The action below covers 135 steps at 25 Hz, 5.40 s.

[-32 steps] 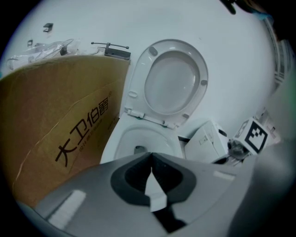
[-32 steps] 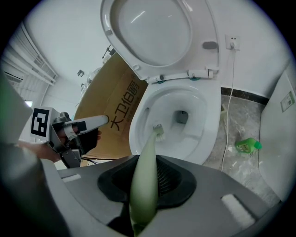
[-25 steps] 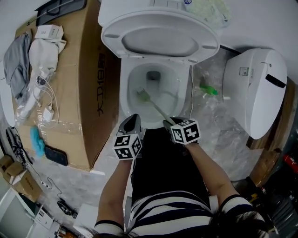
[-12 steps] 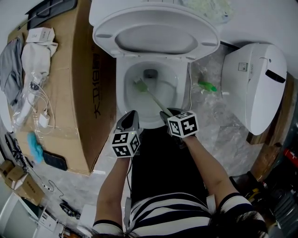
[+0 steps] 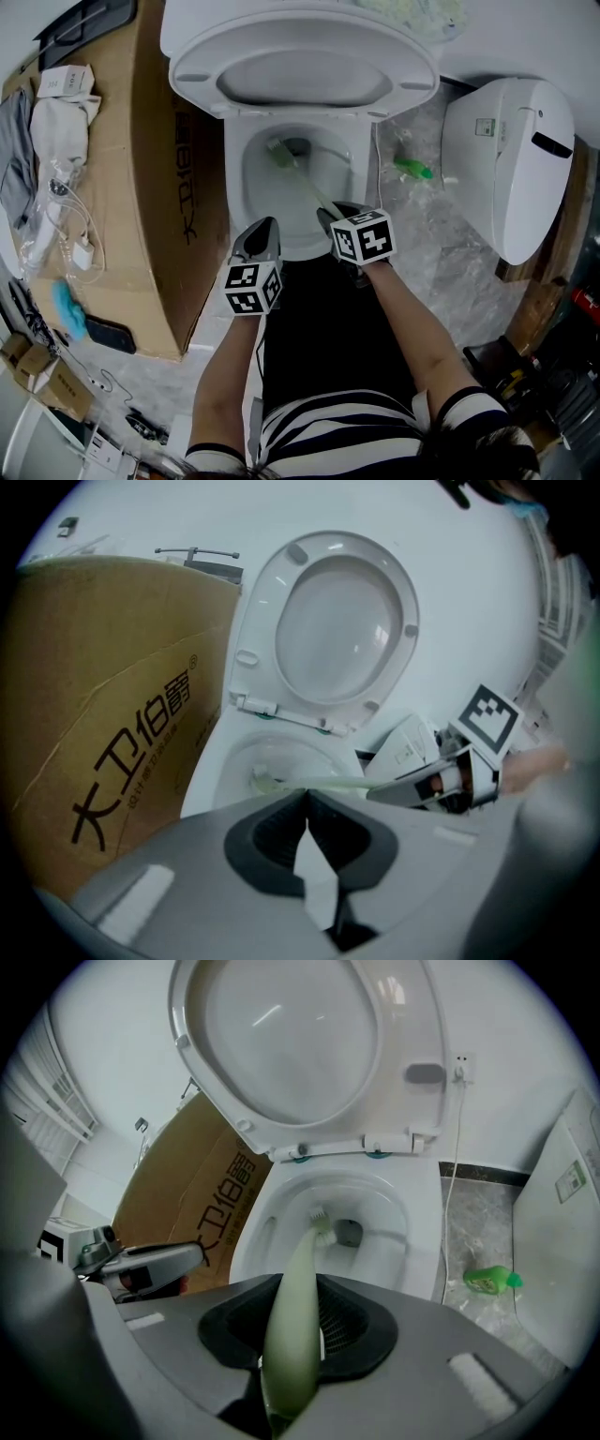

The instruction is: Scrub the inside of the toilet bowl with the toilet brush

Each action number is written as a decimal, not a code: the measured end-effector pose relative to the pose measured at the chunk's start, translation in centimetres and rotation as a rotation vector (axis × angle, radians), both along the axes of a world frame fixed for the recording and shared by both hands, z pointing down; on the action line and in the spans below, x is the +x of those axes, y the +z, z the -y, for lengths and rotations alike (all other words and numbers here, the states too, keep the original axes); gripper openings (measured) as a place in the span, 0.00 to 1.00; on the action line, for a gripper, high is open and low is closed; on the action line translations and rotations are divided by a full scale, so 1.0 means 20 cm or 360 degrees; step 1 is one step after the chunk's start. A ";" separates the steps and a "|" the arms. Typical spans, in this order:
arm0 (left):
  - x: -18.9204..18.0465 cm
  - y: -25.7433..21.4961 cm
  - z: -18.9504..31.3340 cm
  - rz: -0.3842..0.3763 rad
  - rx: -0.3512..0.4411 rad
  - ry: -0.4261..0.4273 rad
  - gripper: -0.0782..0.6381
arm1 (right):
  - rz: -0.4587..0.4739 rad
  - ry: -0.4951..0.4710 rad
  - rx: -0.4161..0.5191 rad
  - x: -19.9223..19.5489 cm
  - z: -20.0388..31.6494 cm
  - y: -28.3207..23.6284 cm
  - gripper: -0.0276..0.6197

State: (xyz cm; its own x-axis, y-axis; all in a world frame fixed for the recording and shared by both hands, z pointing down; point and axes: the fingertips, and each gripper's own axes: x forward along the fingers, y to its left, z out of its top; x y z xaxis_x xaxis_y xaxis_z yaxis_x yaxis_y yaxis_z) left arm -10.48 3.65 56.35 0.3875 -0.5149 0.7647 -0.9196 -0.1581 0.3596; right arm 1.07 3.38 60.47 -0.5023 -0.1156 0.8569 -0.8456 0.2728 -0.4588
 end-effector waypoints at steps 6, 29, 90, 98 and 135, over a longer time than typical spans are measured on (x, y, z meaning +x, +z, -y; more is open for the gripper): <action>0.01 0.02 0.03 -0.0023 -0.0006 0.0007 0.11 | -0.0065 0.0083 -0.0003 0.08 0.05 0.02 0.20; 0.06 0.01 0.00 -0.0048 -0.0008 0.0055 0.11 | -0.0433 -0.0018 0.0060 0.30 -0.13 -0.06 0.20; -0.09 0.05 -0.22 -0.0010 -0.0024 -0.0170 0.11 | 0.0067 -0.0014 -0.0028 -0.07 -0.09 0.00 0.19; -0.09 0.02 -0.19 -0.0001 -0.0004 -0.0161 0.11 | 0.0085 -0.0063 0.0047 -0.11 -0.07 -0.08 0.19; -0.06 -0.09 -0.15 -0.0016 0.0027 -0.0037 0.11 | -0.0452 -0.0032 0.0146 0.31 -0.11 -0.19 0.20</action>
